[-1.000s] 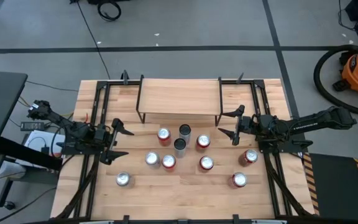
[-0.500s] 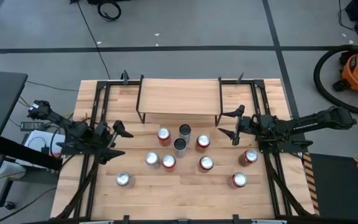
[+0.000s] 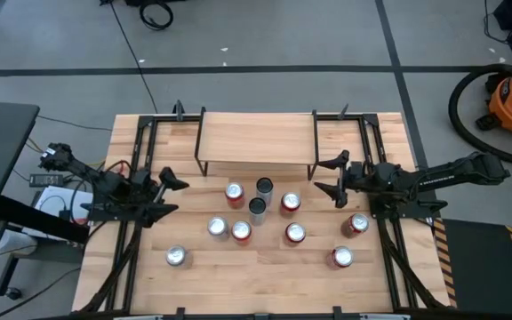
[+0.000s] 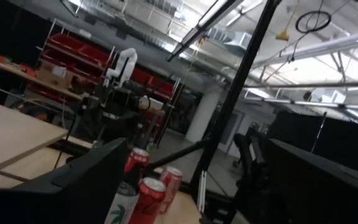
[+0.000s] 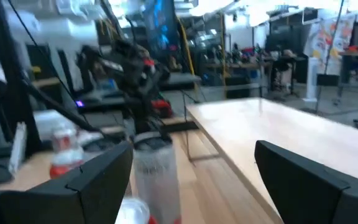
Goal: Place canned beverage on shelf
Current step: Put the top orange soda can on the shelf
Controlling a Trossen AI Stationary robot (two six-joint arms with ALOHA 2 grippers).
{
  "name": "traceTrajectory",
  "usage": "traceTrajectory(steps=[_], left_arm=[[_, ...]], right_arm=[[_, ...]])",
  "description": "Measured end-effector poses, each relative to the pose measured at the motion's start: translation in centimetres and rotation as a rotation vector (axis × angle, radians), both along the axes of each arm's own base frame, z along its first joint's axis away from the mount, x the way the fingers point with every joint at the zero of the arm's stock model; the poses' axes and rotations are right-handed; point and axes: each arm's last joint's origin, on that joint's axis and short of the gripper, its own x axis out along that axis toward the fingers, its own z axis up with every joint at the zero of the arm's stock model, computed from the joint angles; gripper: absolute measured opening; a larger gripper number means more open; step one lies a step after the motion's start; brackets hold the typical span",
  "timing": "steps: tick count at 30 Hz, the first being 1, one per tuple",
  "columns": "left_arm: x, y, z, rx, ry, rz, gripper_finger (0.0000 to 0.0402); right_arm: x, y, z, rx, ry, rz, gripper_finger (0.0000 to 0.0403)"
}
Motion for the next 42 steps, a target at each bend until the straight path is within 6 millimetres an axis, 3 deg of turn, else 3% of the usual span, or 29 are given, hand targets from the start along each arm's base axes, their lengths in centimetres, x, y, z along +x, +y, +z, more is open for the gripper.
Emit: traceTrajectory(steps=[8, 12, 16, 22, 33, 38, 42], left_arm=[[0.3, 0.2, 0.4, 0.071, 0.049, 0.144, 0.0393], [0.5, 0.3, 0.2, 0.082, 0.075, 0.204, 0.0393], [0.8, 0.4, 0.0, 0.058, 0.095, 0.219, 0.0393], [1.4, 0.4, 0.2, 0.08, 0.126, 0.237, 0.0393], [4.0, -0.6, 5.5, 0.199, 0.375, 0.229, 0.0389], [5.8, -1.0, 6.4, 0.214, 0.525, 0.244, 0.0389], [7.1, -0.9, 6.9, 0.238, 0.666, 0.262, 0.0389]], right_arm=[[-0.6, 0.0, 2.1, 0.234, -0.274, 0.076, 0.0348], [-0.7, 0.0, 2.5, 0.269, -0.316, 0.104, 0.0348], [-0.8, -0.3, 2.4, 0.287, -0.327, 0.006, 0.0348], [-0.7, -0.3, 2.3, 0.288, -0.316, 0.002, 0.0348], [-0.4, -0.2, 2.1, 0.306, -0.28, 0.048, 0.0348], [1.2, 0.0, 2.6, 0.271, -0.085, 0.017, 0.0348], [2.6, 0.4, 4.2, 0.206, 0.038, -0.004, 0.0348]])
